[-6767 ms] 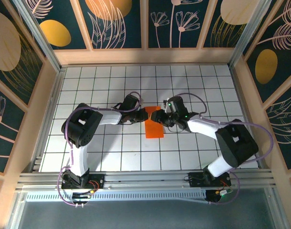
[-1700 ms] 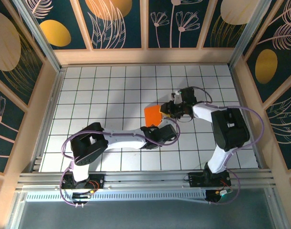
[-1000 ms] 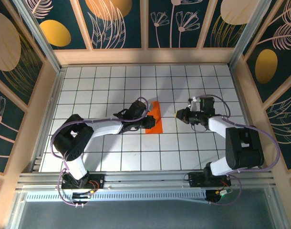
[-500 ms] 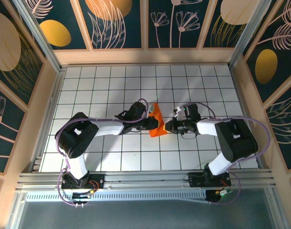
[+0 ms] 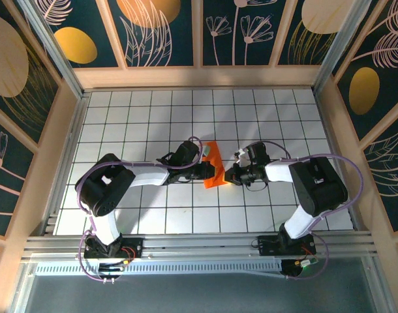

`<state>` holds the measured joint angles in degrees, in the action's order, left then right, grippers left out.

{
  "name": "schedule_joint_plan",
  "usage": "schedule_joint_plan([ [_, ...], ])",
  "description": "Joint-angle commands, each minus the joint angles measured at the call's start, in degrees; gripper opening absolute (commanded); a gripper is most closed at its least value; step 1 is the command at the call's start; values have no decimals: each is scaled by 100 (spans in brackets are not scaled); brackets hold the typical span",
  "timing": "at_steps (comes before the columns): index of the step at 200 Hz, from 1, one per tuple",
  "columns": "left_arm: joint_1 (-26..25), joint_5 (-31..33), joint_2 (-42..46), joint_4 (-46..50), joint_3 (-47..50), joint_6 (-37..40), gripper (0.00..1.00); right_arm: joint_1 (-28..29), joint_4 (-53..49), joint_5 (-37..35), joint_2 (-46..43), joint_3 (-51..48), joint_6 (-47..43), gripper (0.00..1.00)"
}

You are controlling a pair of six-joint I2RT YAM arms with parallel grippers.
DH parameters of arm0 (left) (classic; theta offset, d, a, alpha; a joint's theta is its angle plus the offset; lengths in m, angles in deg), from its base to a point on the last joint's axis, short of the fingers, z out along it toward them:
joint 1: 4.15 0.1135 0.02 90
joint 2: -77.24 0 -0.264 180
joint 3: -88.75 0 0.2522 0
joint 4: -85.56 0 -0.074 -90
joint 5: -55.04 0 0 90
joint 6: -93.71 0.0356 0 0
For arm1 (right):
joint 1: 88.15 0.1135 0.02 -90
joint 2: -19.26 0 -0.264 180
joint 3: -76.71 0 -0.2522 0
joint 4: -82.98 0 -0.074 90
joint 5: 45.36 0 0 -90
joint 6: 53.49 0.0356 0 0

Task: Fold a paper plane with a square sheet of paper (fold left side to right side)
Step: Fold the triangle a second time at the center of the table.

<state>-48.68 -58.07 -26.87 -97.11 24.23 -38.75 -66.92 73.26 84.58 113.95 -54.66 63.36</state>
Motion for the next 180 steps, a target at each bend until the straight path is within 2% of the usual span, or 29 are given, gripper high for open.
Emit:
schedule_joint_plan([
  [1, 73, 77, 53, 164, 93, 234, 0, 35, -340, -365, 160, 47, -179, 0],
  [52, 198, 237, 133, 295, 111, 378, 0, 45, -340, -351, 167, 22, -189, 0],
  [99, 220, 86, 154, 16, 78, 325, 0, 52, -331, -347, 197, 28, -186, 0],
  [180, 283, 663, 441, 317, 138, 490, 0, 50, -306, -365, 251, 2, -182, 0],
])
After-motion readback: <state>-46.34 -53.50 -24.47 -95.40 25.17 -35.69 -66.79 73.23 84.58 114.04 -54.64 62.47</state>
